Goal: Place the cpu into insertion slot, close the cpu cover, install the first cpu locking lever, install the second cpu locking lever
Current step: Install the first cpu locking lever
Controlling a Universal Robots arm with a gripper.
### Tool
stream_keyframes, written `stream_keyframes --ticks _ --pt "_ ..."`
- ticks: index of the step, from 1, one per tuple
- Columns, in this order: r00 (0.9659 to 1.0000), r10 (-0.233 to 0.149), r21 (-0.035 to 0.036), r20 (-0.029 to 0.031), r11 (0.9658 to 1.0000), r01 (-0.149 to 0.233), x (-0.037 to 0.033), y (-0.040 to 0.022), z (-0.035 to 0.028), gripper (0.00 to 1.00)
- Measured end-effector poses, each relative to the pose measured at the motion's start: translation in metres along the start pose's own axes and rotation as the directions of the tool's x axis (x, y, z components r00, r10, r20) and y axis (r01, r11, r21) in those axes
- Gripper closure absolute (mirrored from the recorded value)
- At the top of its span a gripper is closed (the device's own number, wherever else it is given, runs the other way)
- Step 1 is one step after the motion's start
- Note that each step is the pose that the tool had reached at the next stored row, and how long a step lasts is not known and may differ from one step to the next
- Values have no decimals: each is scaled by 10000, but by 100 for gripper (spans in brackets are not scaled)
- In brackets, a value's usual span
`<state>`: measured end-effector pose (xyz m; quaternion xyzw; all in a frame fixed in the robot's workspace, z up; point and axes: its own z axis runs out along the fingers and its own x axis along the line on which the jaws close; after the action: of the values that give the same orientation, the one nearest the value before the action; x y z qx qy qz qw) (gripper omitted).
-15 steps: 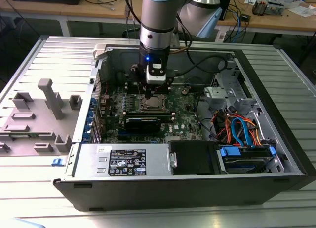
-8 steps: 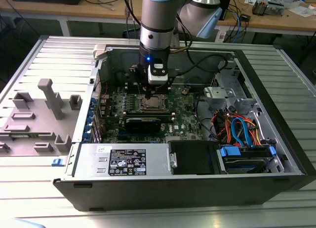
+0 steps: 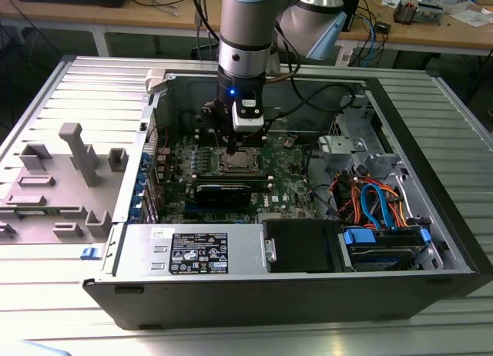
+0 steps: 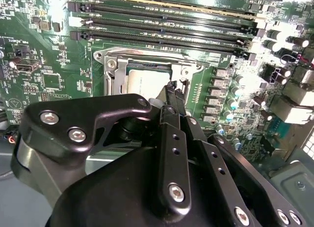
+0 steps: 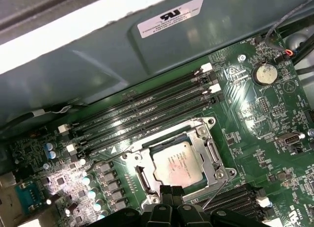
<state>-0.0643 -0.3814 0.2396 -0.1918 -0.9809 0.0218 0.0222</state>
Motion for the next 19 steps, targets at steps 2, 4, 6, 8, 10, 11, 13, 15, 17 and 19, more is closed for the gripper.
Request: stream_keyframes --ticks 2,4,6,8,10,11,13,15,17,19 --pt "10000 -83 3 4 10000 83 0 0 0 89" --pt "9999 -154 6 7 9999 154 0 0 0 89" --pt "9997 -234 8 12 9997 234 0 0 0 89" --pt "9994 -353 12 17 9994 353 0 0 0 89" --pt "9989 -470 16 23 9989 470 0 0 0 89" --pt "9986 -530 17 26 9986 530 0 0 0 89" --pt "9978 -659 20 31 9978 659 0 0 0 89" --pt "9969 -790 24 37 9969 790 0 0 0 89" --pt "9962 -867 26 41 9962 867 0 0 0 89" --pt "9952 -981 31 46 9952 981 0 0 0 89"
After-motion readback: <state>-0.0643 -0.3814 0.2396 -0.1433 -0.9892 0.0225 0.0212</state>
